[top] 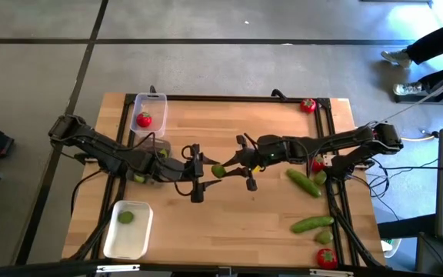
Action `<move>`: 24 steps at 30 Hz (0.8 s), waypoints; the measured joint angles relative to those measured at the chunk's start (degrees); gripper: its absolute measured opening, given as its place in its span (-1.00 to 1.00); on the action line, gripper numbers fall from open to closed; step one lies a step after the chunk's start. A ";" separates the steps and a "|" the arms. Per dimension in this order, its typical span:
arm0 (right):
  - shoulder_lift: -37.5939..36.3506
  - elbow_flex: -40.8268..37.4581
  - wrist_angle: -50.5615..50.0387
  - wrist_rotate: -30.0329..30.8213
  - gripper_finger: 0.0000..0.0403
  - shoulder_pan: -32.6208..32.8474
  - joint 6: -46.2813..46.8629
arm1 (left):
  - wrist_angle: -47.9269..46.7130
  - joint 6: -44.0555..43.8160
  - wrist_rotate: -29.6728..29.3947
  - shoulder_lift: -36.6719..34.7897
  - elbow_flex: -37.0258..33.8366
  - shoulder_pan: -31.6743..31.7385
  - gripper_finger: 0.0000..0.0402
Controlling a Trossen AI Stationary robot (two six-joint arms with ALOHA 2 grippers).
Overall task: Sort produce into baskets
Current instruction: Put the top right lime into the white bin
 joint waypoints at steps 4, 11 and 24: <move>0.00 0.01 -0.43 0.55 -0.64 0.00 -0.01 | 0.36 -0.09 -0.01 0.02 0.00 0.00 0.23; 0.00 0.02 -0.86 1.49 -0.64 0.00 0.06 | 0.34 -0.31 -0.07 0.04 0.00 -0.01 -0.06; -0.83 0.02 -3.47 1.07 -0.23 -0.02 0.68 | -1.58 -1.79 0.06 -0.50 0.00 -0.56 -0.11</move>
